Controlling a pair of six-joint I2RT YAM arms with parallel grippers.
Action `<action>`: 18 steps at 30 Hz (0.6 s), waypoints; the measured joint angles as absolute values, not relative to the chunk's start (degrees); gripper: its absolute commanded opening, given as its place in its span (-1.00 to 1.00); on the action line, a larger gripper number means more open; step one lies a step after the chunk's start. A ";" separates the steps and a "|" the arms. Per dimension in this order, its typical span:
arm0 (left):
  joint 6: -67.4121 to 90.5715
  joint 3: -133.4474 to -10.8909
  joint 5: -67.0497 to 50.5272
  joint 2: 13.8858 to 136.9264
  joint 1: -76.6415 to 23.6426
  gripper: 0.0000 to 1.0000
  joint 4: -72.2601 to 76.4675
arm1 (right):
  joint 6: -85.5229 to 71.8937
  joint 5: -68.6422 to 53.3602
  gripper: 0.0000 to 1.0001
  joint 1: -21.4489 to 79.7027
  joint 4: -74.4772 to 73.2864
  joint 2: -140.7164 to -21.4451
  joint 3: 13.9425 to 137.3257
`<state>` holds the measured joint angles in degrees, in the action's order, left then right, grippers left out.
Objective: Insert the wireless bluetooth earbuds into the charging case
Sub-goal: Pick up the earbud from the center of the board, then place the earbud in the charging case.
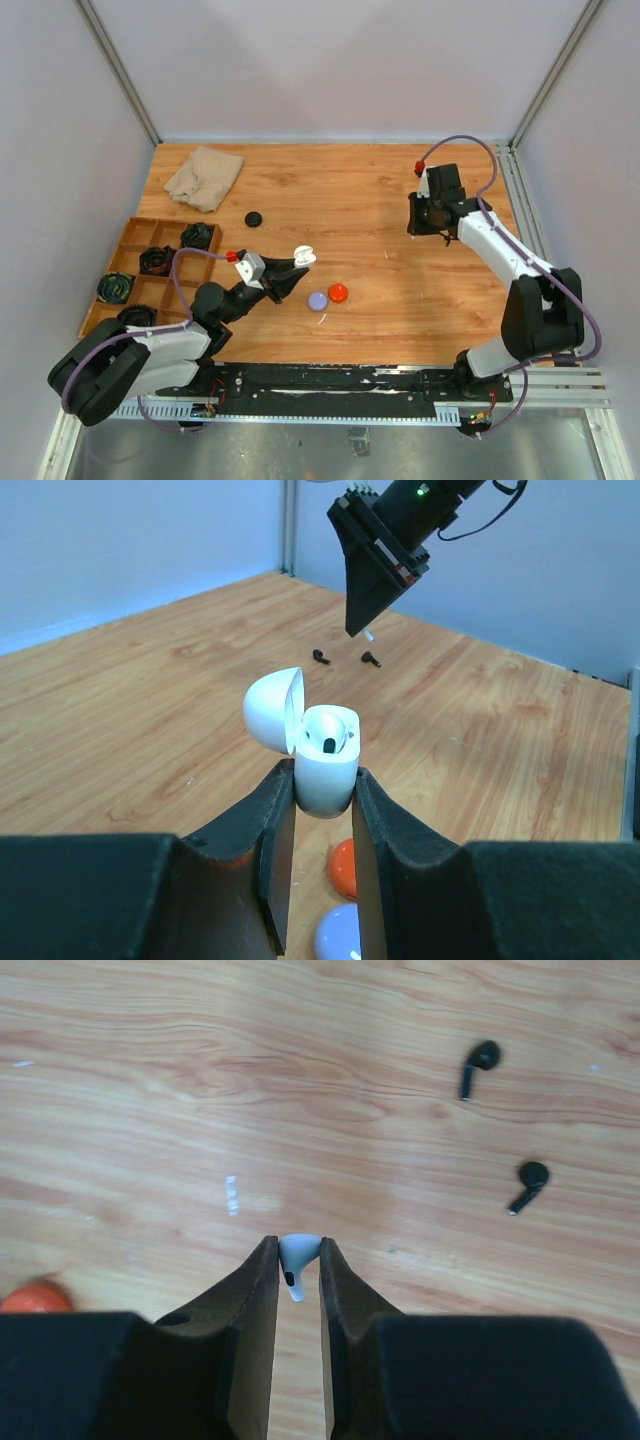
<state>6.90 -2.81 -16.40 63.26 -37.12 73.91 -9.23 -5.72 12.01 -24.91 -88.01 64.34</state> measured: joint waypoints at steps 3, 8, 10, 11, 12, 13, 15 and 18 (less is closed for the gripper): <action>6.94 -2.55 -16.10 63.18 -37.12 -1.00 75.24 | -11.00 -5.50 -0.76 16.47 -23.70 -83.72 62.63; 6.52 -2.17 -16.14 62.33 -37.12 -0.99 76.93 | -13.61 -4.40 -0.77 25.34 -20.78 -76.38 59.88; 6.22 -2.17 -16.21 61.87 -37.12 -0.99 77.36 | -14.41 -4.21 -0.79 28.38 -19.35 -73.71 59.00; 6.00 -2.17 -16.32 61.56 -37.12 -0.99 77.54 | -14.85 -4.03 -0.79 29.80 -18.59 -72.47 58.63; 5.76 -2.17 -16.40 61.30 -37.12 -0.99 77.65 | -15.25 -3.81 -0.79 31.20 -17.63 -71.09 58.19; 5.56 -2.17 -16.60 61.04 -37.12 -0.99 77.76 | -15.57 -3.51 -0.80 32.53 -16.75 -69.82 57.80; 5.17 -2.17 -16.88 60.53 -37.12 -0.99 77.97 | -16.23 -2.72 -0.80 35.20 -14.98 -67.51 57.06; 4.78 -2.17 -17.50 60.25 -37.12 -0.99 78.08 | -16.78 -1.83 -0.81 38.96 -12.32 -65.17 56.01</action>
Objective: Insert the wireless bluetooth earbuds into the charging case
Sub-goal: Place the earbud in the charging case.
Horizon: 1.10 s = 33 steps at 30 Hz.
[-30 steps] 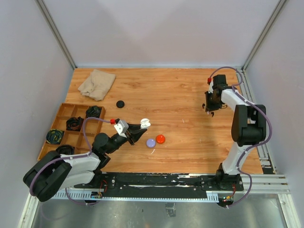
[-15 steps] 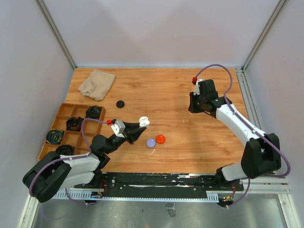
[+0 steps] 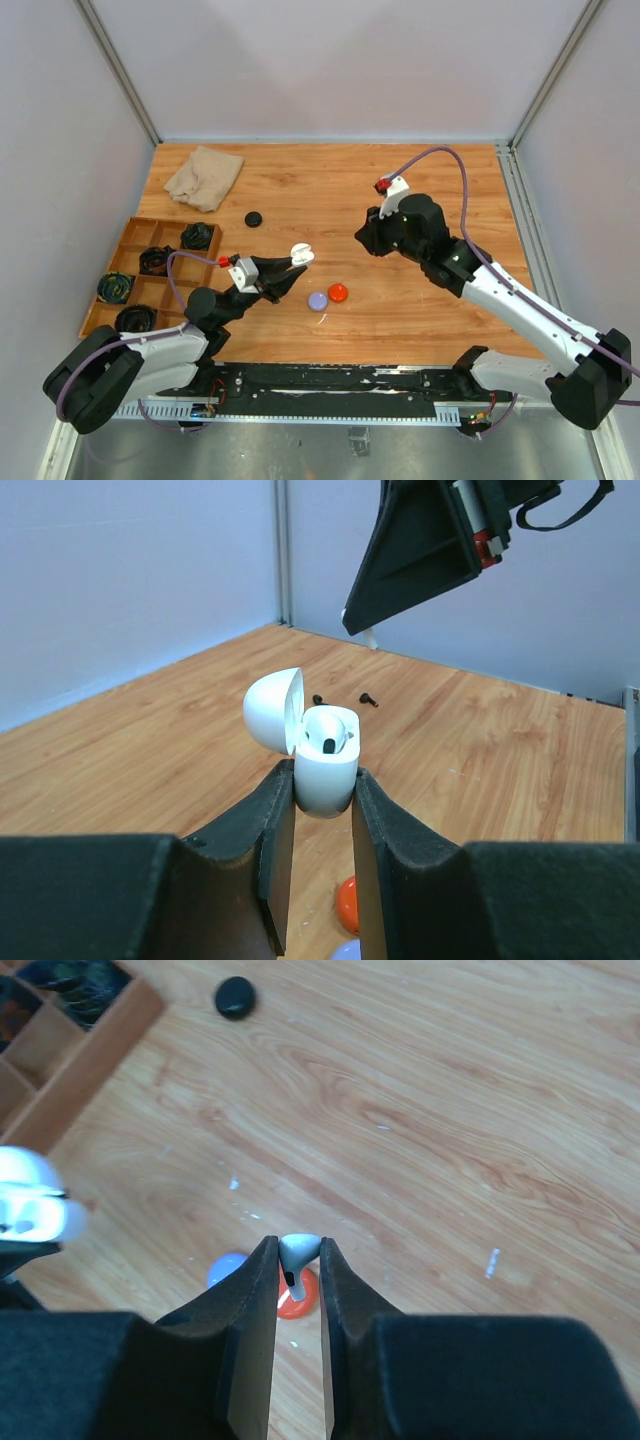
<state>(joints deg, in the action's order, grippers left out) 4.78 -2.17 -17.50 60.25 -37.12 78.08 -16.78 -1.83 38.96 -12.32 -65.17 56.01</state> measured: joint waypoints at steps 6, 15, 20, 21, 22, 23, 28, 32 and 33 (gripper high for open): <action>4.49 -2.26 -18.17 59.70 -37.12 -0.99 78.32 | -17.17 0.30 -0.81 46.72 -5.43 -61.49 52.71; 4.93 -2.90 -18.55 59.29 -37.12 -1.00 78.39 | -15.51 4.08 -0.80 56.58 7.05 -59.16 48.29; 5.56 -2.90 -19.00 58.98 -37.12 -0.99 78.41 | -13.28 4.93 -0.79 60.38 13.56 -59.51 46.09; 5.78 -2.90 -19.16 58.85 -37.12 -0.99 78.46 | -12.80 5.04 -0.79 60.99 14.66 -59.77 46.04; 5.87 -2.92 -19.18 58.81 -37.12 -0.99 78.52 | -12.34 5.13 -0.79 61.41 15.66 -60.03 46.00; 6.22 -2.96 -19.27 58.78 -37.12 -0.99 78.72 | -11.90 5.19 -0.79 61.73 16.64 -60.31 46.00; 7.27 -3.31 -19.62 58.74 -37.12 -0.99 79.46 | -10.41 5.23 -0.79 62.39 20.88 -61.67 45.23; 8.01 -3.44 -19.81 58.74 -37.12 -0.99 79.72 | -10.13 5.19 -0.79 62.41 22.46 -63.55 45.21; 8.23 -3.44 -19.92 58.74 -37.12 -1.00 79.72 | -10.09 5.17 -0.79 62.43 22.70 -63.88 45.21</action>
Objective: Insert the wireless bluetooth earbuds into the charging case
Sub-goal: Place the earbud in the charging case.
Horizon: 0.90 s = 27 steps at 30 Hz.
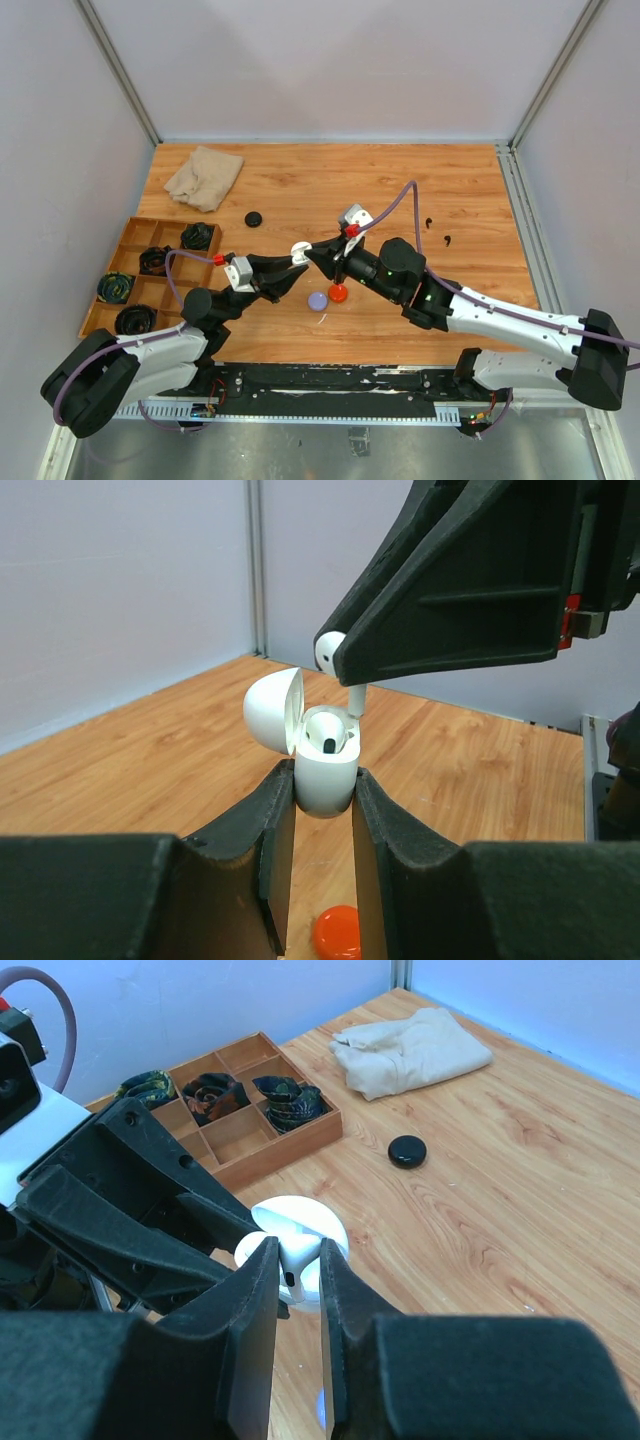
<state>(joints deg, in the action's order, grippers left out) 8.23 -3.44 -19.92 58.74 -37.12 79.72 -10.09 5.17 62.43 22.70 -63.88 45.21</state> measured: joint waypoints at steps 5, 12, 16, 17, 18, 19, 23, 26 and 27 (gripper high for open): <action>9.10 -3.44 -20.36 58.76 -37.12 -0.99 79.96 | -10.02 5.15 -0.79 62.54 24.16 -65.08 45.19; 9.78 -3.44 -20.40 58.76 -37.12 -0.99 80.51 | -10.00 5.08 -0.78 62.54 25.26 -65.65 45.19; 10.35 -3.44 -20.23 58.76 -37.12 -0.99 81.03 | -10.04 4.95 -0.78 62.54 25.45 -65.67 45.19; 10.41 -3.44 -20.16 58.76 -37.12 -0.99 81.01 | -10.04 4.95 -0.77 62.54 25.45 -65.67 45.19; 10.46 -3.44 -20.14 58.76 -37.12 -1.00 81.01 | -10.07 4.95 -0.77 62.57 25.47 -65.69 45.19; 10.55 -3.44 -20.10 58.76 -37.12 -0.99 81.01 | -10.09 4.97 -0.77 62.57 25.47 -65.69 45.19; 10.61 -3.44 -19.97 58.76 -37.12 -0.99 81.01 | -10.41 4.97 -0.77 62.57 25.52 -65.76 45.19; 10.59 -3.44 -19.77 58.89 -37.12 -0.99 81.01 | -10.70 4.97 -0.76 62.65 25.67 -65.91 45.19; 10.59 -3.44 -19.68 59.00 -37.12 -0.99 81.06 | -10.74 4.95 -0.76 62.76 25.65 -65.93 45.19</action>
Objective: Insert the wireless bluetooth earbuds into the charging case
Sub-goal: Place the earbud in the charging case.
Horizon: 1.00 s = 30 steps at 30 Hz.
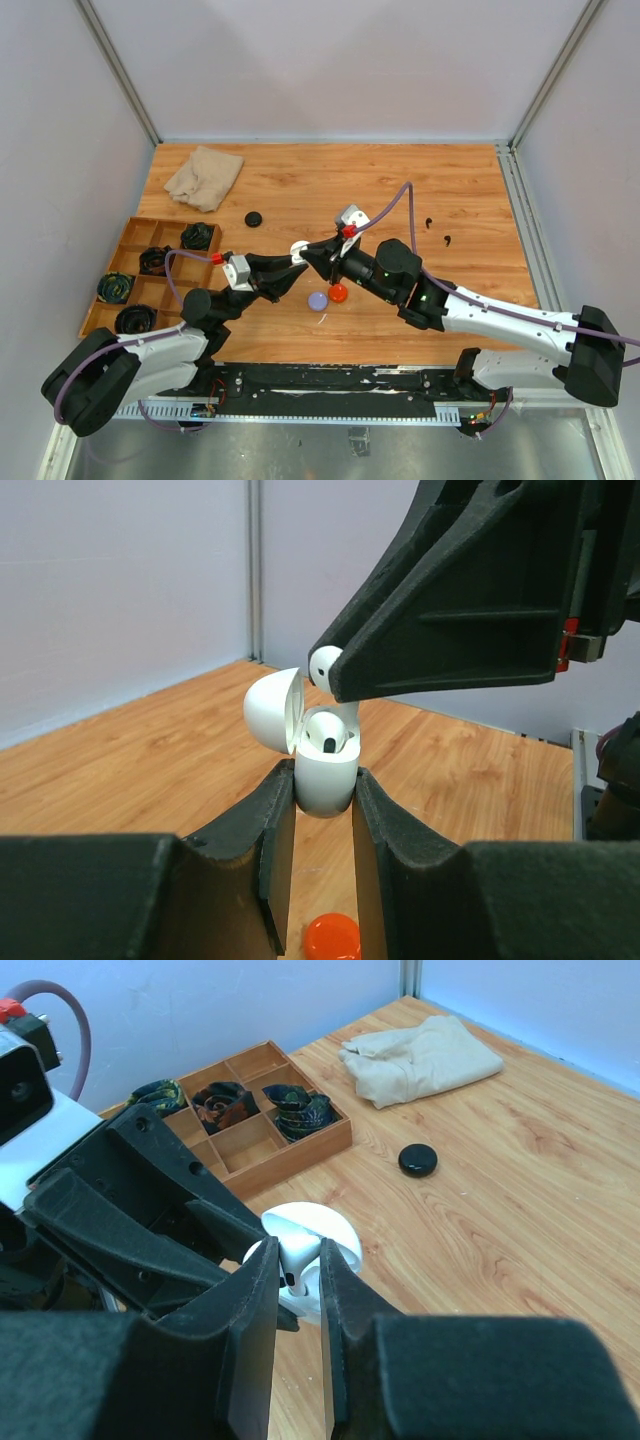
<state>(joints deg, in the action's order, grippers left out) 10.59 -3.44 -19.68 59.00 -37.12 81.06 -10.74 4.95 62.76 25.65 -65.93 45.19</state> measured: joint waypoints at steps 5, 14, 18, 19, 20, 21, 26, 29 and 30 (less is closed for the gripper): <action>10.83 -3.44 -19.53 59.57 -37.12 -0.99 82.08 | -10.81 5.02 -0.74 63.64 25.69 -66.02 45.19; 11.03 -3.44 -19.46 59.90 -37.12 -0.99 82.61 | -10.76 5.52 -0.44 63.75 26.33 -66.17 44.69; 11.03 -3.44 -19.14 59.90 -37.12 -0.99 82.67 | -10.44 5.93 -0.25 64.05 25.39 -65.23 44.10; 11.03 -3.44 -19.09 59.90 -37.12 -1.00 82.65 | -10.24 6.13 -0.19 64.07 25.06 -64.79 44.03; 11.05 -3.44 -19.11 59.90 -37.12 -0.99 82.63 | -9.98 6.46 -0.13 64.10 24.77 -64.29 44.01; 11.11 -3.44 -19.11 59.90 -37.12 -0.99 82.63 | -9.76 6.72 -0.08 64.10 24.56 -63.86 44.01; 12.14 -3.49 -19.33 59.90 -37.12 -0.99 81.58 | -6.96 6.46 0.23 63.77 21.08 -59.70 44.10; 12.84 -3.57 -20.08 59.96 -37.12 -0.99 80.42 | -4.58 2.94 0.45 61.41 17.39 -57.82 44.97; 13.04 -3.64 -20.53 60.07 -37.12 -0.99 80.14 | -4.21 1.65 0.52 60.58 16.32 -57.56 45.34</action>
<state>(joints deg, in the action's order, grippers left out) 13.04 -3.64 -20.53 60.07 -37.12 80.14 -4.21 1.65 60.58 16.32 -57.56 45.34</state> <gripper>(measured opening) 0.297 0.665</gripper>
